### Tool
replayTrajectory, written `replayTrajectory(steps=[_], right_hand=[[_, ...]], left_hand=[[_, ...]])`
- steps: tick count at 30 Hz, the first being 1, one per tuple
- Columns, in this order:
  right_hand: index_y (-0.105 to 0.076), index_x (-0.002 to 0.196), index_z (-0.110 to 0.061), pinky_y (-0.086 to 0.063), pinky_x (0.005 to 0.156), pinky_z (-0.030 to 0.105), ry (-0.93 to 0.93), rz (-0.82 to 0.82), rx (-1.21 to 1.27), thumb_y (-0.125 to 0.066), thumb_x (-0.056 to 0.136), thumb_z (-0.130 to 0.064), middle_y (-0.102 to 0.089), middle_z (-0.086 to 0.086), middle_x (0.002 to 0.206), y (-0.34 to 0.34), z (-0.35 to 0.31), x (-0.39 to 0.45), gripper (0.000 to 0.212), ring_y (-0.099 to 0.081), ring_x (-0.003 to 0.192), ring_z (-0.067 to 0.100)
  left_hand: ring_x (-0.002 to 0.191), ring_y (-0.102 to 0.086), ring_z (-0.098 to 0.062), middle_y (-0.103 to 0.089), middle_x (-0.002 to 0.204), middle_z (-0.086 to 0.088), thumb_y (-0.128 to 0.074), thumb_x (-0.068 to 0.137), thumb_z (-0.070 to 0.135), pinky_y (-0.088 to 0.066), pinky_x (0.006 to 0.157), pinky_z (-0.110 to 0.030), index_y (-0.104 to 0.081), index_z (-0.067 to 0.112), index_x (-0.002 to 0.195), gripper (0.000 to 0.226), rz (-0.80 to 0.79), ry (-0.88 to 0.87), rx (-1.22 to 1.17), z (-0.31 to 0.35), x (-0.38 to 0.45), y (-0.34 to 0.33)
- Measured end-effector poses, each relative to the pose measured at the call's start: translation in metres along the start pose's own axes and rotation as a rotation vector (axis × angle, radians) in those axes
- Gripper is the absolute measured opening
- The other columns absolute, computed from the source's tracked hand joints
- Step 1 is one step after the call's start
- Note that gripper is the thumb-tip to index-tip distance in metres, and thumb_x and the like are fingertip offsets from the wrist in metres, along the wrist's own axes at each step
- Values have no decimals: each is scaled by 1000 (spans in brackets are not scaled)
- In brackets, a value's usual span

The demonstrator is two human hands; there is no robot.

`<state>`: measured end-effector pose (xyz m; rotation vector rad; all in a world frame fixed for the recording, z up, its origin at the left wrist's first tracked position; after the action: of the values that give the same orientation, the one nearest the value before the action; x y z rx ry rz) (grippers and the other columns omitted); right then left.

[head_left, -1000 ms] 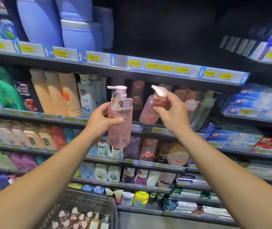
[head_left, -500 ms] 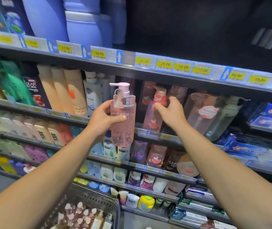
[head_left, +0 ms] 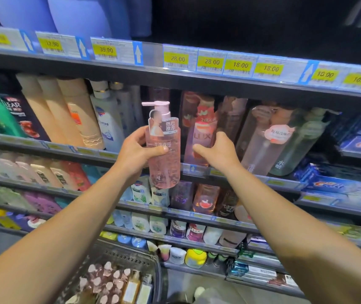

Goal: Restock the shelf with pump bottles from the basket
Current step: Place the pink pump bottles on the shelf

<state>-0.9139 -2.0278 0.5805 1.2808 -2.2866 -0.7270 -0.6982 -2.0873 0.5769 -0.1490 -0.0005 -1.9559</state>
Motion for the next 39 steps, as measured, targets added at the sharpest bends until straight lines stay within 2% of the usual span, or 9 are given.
replayTrajectory(steps=[6,11,16,21,25,28,32,35,39], right_hand=[[-49,105,-12,-49,79,38,-31,16,-188,-74,81,-43,-63,8,112,-19,18,-2,47,-62,102,30],[-49,97,-9,-46,76,39,-56,50,-237,-68,85,-47,-62,14,107,-27,14,9,44,-60,98,35],[-49,85,-13,-50,75,41,-89,69,-219,-67,85,-49,-63,11,98,-35,17,18,41,-61,91,33],[-55,92,-10,-53,74,40,-92,58,-202,-68,83,-53,-63,7,94,-34,18,17,45,-62,89,29],[-49,112,-10,-44,71,35,-11,106,-282,-67,85,-47,-57,6,109,-22,19,-2,49,-59,99,28],[-42,136,-15,-45,92,37,121,147,-294,-64,90,-35,-50,3,135,-12,25,-27,55,-50,121,23],[-52,128,-15,-44,98,38,248,228,-319,-64,88,-23,-53,1,127,3,43,-58,43,-46,119,21],[-56,120,-14,-39,99,34,222,313,-341,-66,84,-21,-54,1,122,18,64,-76,38,-44,116,21],[-54,118,-14,-38,96,33,138,404,-350,-70,81,-21,-50,2,122,46,89,-91,40,-44,114,23]], left_hand=[[92,-68,-18,-73,96,1,-72,75,-11,-54,89,-47,-66,15,106,41,-15,19,-19,-9,4,4],[96,-68,-20,-73,100,-1,-73,75,-11,-55,89,-46,-63,9,116,47,-16,28,-23,-11,10,10],[97,-68,-23,-73,103,-3,-73,74,-10,-55,86,-46,-63,8,116,47,-23,32,-24,-9,15,14],[98,-69,-20,-73,105,-2,-75,73,-9,-55,86,-44,-63,11,115,48,-48,13,17,-3,13,10],[101,-68,-17,-73,106,0,-82,66,-4,-55,90,-38,-63,13,117,57,-113,-58,102,10,5,-1],[99,-68,-12,-73,105,4,-82,66,-7,-53,87,-31,-61,11,120,61,-191,-135,181,26,-2,-18],[106,-66,-14,-70,112,4,-86,59,10,-52,95,-36,-59,17,125,72,-271,-259,229,48,-8,-50],[109,-63,-12,-67,117,5,-84,57,24,-50,94,-33,-57,26,125,74,-315,-371,321,60,-10,-78],[106,-61,-11,-65,117,4,-80,59,12,-48,86,-19,-57,23,123,69,-313,-455,375,62,-8,-109]])
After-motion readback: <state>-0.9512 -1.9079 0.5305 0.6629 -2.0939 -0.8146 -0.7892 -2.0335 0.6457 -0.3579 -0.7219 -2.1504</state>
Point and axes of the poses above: each hand's wrist, its own x-axis towards the middle knuckle, its own y-axis out of the back of the hand, z = x × y, the point moved 6 cm from there along x, towards the middle knuckle
